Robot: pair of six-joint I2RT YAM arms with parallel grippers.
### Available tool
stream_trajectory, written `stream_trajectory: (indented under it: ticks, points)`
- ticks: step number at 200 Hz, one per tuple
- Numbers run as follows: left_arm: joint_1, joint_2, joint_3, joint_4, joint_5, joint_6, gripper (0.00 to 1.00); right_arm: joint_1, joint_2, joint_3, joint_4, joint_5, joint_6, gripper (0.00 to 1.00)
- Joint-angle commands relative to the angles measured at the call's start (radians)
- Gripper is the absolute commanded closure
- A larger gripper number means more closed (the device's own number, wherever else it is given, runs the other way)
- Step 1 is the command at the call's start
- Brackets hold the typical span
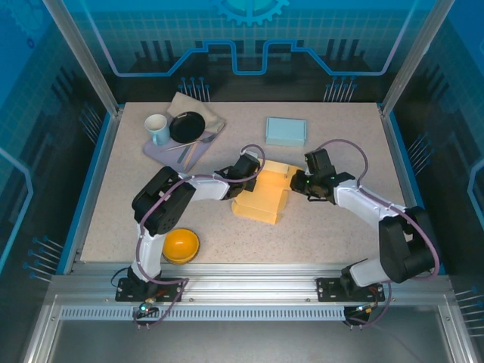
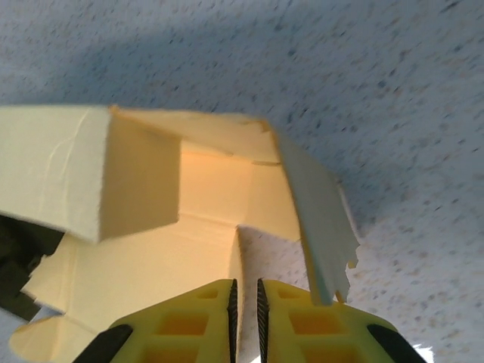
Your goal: Fold the paper box
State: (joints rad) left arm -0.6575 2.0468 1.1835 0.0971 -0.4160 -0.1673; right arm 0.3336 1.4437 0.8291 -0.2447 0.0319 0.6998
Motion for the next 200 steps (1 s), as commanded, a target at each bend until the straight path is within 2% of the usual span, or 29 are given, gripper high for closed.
stream_trajectory:
  ticks: [1, 56, 95, 200]
  points:
    - [0.005, 0.059, -0.012, -0.134, -0.02, 0.02, 0.98, -0.051, 0.037, -0.004, 0.04, 0.081, -0.036, 0.84]
    - [0.004, 0.059, -0.013, -0.131, -0.018, 0.022, 0.98, -0.103, 0.173, 0.019, 0.113, 0.032, -0.021, 0.86]
    - [0.002, 0.059, -0.014, -0.132, -0.017, 0.024, 0.98, -0.102, 0.224, -0.026, 0.263, -0.053, 0.062, 0.87]
    - [0.003, 0.059, -0.012, -0.132, -0.019, 0.021, 0.98, 0.023, 0.207, 0.009, 0.328, -0.14, 0.131, 0.87]
